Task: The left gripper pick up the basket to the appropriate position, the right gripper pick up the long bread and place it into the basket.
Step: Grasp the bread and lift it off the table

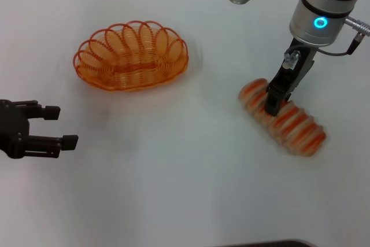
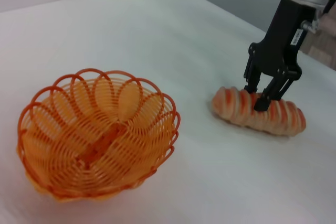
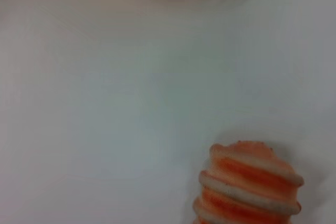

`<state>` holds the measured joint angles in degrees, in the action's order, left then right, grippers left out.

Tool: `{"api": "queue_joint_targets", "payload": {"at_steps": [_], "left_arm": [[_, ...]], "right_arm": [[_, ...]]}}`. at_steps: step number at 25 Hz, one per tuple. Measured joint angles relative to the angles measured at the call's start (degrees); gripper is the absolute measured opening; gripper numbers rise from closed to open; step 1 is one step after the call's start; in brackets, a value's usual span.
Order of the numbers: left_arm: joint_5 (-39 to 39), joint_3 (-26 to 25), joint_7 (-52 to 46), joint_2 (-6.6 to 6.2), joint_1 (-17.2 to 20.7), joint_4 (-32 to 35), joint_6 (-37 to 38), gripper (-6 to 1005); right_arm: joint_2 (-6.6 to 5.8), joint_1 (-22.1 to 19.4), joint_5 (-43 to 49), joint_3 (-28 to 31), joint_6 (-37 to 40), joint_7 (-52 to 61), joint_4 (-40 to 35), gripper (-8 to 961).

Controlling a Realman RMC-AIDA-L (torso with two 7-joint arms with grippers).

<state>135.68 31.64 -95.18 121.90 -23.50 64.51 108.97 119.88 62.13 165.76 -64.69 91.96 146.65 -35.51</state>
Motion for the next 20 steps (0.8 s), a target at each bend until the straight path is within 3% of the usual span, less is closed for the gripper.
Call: {"api": "queue_joint_targets", "payload": {"at_steps": [20], "left_arm": [[0.73, 0.0, -0.18, 0.0, -0.42, 0.0, 0.02, 872]], "right_arm": [[-0.14, -0.18, -0.53, 0.08, 0.64, -0.19, -0.6, 255]]}}
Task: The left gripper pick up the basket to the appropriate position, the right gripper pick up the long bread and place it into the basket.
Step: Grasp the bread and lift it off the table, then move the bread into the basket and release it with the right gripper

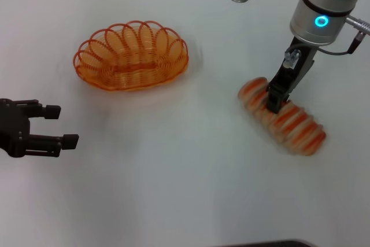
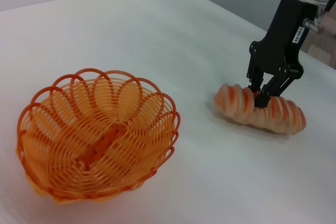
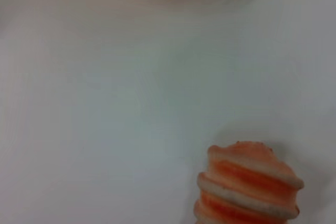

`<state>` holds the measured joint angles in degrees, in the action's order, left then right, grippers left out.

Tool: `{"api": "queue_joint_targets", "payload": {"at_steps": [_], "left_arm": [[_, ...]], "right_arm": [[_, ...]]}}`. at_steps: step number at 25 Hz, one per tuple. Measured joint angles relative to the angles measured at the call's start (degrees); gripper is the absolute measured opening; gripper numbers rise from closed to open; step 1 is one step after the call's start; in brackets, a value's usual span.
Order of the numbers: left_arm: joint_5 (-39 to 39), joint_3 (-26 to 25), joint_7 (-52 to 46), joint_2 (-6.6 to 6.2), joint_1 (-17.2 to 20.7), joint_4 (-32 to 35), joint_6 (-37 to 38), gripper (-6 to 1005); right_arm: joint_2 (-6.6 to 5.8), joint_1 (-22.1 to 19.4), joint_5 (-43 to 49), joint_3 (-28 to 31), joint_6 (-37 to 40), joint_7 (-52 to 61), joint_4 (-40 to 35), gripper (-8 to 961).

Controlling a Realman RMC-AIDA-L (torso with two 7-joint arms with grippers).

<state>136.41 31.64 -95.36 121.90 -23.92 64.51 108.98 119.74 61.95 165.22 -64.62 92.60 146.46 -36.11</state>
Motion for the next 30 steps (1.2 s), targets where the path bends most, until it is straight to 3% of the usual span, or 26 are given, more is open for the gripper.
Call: {"api": "queue_joint_targets", "payload": {"at_steps": [10, 18, 26, 30], "left_arm": [[-0.01, 0.0, -0.16, 0.0, 0.02, 0.0, 0.0, 872], [0.0, 0.0, -0.36, 0.0, -0.16, -0.39, 0.0, 872], [0.18, 0.21, -0.36, 0.0, -0.89, -0.89, 0.0, 872], [0.18, 1.18, -0.36, 0.0, -0.96, -0.89, 0.0, 872]], "right_arm": [[-0.77, -1.97, -1.96, 1.81, 2.26, -1.29, -6.55, 210], [-2.55, -2.51, -3.1, 7.27, 4.97, -3.27, -12.64, 162], [-4.58, 0.19, -5.51, 11.26, 4.3, -7.61, -15.49, 153], [-4.42, 1.43, -10.67, 11.55, 0.99, -16.41, -16.63, 150]]}}
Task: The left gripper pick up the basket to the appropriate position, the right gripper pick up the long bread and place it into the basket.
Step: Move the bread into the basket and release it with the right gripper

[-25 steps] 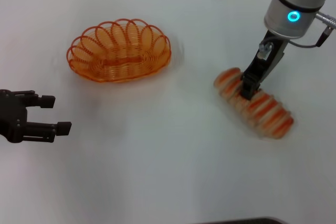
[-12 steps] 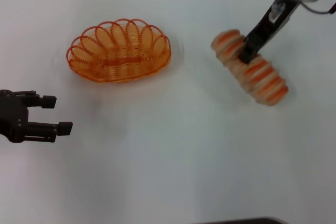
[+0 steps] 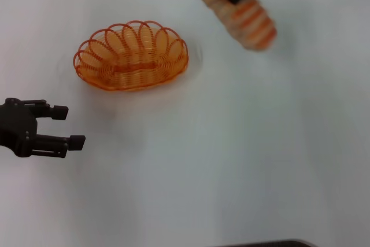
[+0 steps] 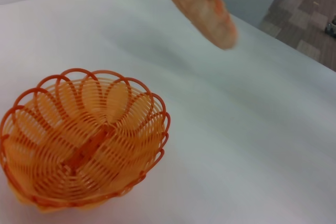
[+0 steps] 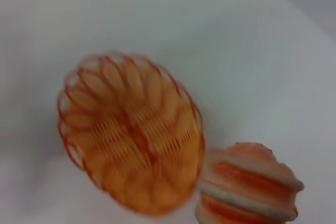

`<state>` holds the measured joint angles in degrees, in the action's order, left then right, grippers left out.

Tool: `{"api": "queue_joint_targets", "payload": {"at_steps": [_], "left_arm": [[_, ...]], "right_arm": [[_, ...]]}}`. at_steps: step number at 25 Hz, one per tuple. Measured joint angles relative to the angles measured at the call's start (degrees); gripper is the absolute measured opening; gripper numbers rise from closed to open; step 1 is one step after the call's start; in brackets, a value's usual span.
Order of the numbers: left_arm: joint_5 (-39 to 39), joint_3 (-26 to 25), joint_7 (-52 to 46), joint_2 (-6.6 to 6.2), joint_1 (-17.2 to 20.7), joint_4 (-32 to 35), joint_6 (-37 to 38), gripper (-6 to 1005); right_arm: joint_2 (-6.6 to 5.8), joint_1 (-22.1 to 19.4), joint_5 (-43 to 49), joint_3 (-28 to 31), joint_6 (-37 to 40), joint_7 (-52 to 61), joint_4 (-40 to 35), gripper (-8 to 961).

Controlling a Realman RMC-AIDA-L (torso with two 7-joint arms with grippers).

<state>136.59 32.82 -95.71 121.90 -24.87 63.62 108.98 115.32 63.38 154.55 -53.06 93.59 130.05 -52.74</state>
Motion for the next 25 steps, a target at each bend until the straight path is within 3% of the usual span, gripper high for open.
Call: {"api": "queue_joint_targets", "payload": {"at_steps": [12, 19, 25], "left_arm": [[0.09, 0.31, 0.18, -0.05, -0.09, -1.35, -0.1, 872], [0.13, 0.32, 0.12, 0.05, 0.19, -1.46, -0.5, 872], [0.17, 0.32, 0.01, 0.33, 0.59, -2.05, -0.53, 872]], "right_arm": [[4.07, 6.84, -6.2, -4.66, -10.3, -27.33, 7.09, 141], [4.62, 10.31, -10.24, -14.9, -13.4, -34.48, 14.02, 135], [4.97, 13.22, -10.86, -18.28, -16.84, -37.24, 19.7, 133]]}}
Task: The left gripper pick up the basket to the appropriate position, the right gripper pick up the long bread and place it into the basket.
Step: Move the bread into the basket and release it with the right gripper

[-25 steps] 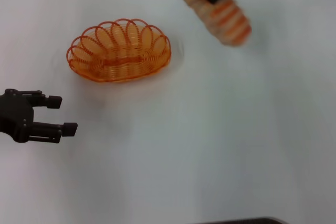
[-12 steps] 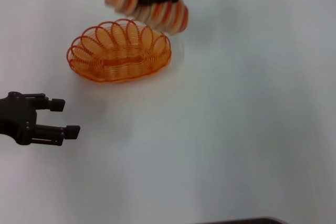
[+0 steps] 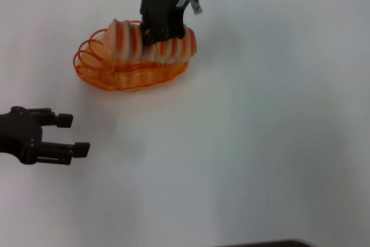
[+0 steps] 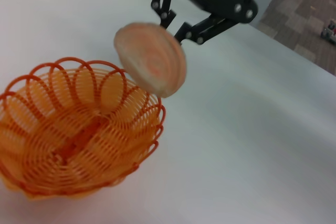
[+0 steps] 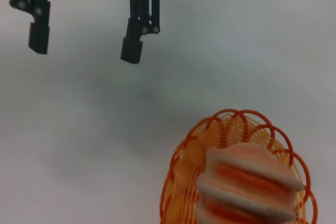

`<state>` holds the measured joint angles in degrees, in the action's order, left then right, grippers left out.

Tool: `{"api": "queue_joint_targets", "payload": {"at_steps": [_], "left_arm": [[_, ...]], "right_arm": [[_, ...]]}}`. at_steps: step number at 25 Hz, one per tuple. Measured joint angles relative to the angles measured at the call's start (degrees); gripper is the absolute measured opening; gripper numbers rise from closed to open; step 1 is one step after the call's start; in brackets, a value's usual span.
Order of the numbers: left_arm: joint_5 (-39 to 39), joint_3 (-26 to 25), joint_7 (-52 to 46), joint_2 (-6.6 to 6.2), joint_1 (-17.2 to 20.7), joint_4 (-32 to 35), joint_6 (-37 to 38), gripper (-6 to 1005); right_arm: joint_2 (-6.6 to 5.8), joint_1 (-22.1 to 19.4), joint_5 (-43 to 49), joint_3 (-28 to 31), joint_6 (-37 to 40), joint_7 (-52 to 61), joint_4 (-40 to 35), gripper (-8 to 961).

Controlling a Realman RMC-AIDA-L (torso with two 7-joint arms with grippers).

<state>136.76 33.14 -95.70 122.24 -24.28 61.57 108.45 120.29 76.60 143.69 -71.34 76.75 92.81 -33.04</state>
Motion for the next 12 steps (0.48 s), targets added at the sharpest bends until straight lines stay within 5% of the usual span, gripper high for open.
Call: {"api": "queue_joint_targets", "payload": {"at_steps": [12], "left_arm": [[0.0, -0.16, -0.24, -0.01, 0.03, -0.8, 0.0, 872]], "right_arm": [[0.42, 1.39, -2.26, -2.78, -4.65, -3.49, 4.07, 131]]}}
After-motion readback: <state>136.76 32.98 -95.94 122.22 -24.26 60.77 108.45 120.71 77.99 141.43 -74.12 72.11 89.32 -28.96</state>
